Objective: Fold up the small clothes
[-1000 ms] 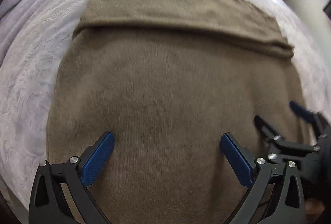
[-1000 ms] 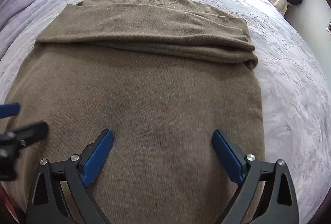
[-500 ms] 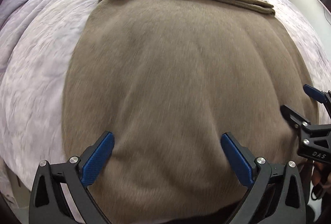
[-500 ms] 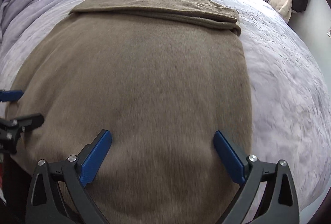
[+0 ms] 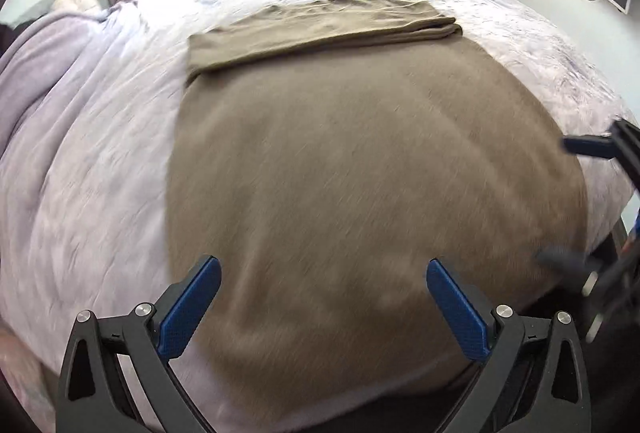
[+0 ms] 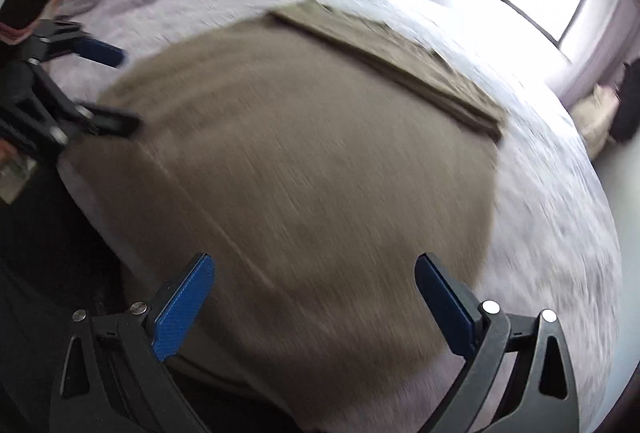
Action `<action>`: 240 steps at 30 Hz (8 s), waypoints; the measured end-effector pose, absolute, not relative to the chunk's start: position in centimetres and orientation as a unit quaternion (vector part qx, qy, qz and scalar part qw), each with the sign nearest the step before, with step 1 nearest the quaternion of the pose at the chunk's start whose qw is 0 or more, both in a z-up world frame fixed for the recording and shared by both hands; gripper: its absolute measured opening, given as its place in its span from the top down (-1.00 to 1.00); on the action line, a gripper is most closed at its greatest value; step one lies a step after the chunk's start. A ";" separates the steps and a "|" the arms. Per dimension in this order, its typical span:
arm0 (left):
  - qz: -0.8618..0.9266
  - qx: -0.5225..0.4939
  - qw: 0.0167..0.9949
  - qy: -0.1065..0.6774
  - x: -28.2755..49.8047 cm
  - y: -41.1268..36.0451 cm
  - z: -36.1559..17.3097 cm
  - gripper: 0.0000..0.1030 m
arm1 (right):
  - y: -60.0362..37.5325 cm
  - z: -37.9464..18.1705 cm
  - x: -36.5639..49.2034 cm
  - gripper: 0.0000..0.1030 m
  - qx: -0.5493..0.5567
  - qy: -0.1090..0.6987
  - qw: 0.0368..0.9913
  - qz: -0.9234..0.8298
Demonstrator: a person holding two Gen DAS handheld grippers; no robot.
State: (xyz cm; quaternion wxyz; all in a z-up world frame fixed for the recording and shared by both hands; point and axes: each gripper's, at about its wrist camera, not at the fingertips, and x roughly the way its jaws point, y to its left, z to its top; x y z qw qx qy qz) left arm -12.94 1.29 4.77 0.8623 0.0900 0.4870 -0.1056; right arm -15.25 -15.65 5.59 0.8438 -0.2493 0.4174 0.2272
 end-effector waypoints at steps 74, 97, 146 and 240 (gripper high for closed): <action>-0.116 -0.104 0.858 0.489 -17.0 11.5 -0.7 -0.68 | -27.9 -0.4 -15.2 0.46 0.137 0.458 0.826 0.300; -0.126 -0.154 0.877 0.437 -16.8 12.9 4.9 0.80 | -30.0 5.6 -15.0 0.87 0.142 0.402 0.856 0.293; -0.081 -0.121 0.911 0.386 -5.2 10.7 12.3 0.81 | -29.3 13.3 -4.0 0.89 0.172 0.330 0.894 0.249; 0.032 -0.058 0.851 0.521 25.8 12.7 4.5 -0.95 | -21.8 6.3 24.4 -0.44 0.005 0.462 0.882 0.094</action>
